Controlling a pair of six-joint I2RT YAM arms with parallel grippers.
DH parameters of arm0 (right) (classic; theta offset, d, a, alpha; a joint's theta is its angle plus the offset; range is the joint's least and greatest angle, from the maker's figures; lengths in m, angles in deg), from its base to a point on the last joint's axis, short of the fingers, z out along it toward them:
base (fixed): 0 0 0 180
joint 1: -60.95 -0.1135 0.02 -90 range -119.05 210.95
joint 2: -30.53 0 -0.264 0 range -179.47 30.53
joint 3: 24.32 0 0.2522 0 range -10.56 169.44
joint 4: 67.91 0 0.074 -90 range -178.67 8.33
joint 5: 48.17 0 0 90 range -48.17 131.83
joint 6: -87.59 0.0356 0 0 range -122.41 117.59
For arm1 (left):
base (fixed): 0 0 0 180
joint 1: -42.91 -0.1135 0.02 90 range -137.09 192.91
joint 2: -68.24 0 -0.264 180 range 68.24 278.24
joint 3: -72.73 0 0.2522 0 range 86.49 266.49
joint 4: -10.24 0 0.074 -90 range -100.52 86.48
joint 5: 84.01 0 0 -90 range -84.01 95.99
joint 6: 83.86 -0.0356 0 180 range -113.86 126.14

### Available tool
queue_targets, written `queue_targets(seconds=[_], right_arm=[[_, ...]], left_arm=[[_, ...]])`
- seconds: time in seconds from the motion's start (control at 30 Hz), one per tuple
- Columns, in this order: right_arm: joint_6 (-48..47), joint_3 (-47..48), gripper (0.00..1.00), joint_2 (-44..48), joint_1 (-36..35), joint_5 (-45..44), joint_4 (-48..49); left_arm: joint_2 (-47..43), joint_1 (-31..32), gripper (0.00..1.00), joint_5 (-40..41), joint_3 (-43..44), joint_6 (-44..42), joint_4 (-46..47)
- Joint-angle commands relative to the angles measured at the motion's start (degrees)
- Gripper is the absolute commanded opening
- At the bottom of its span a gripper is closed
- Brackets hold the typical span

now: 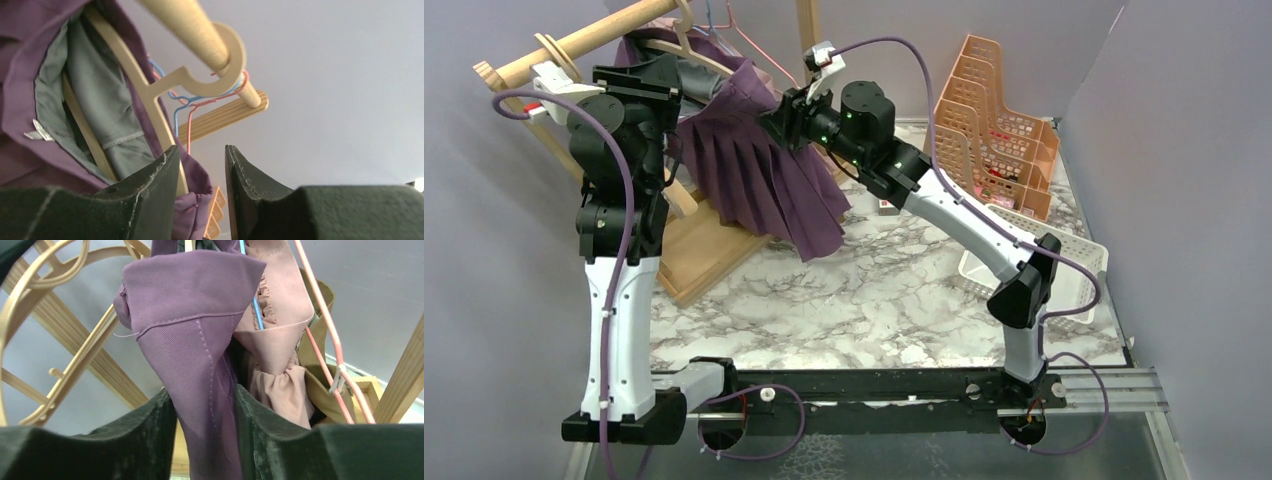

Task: Place the skirt on the hanger
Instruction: Place the hanger on the clothesline.

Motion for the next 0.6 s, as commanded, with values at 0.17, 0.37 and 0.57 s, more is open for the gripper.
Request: queue_targets(seconds=[0.17, 0.37, 0.57], right_arm=[[-1.04, -6.21, 0.63, 12.45, 0.27, 3.99, 4.31], [-1.55, -16.33, 0.69, 23.36, 0.27, 2.55, -1.09], [0.44, -31.74, 1.00, 39.47, 0.27, -4.63, -14.58]], left_arm=[[-6.69, 0.17, 0.43, -7.84, 4.96, -27.93, 2.41], [-13.62, 3.21, 0.45, -21.36, -0.83, -40.26, 6.71], [-18.91, 9.48, 0.46, -29.65, -7.78, -45.52, 0.61]])
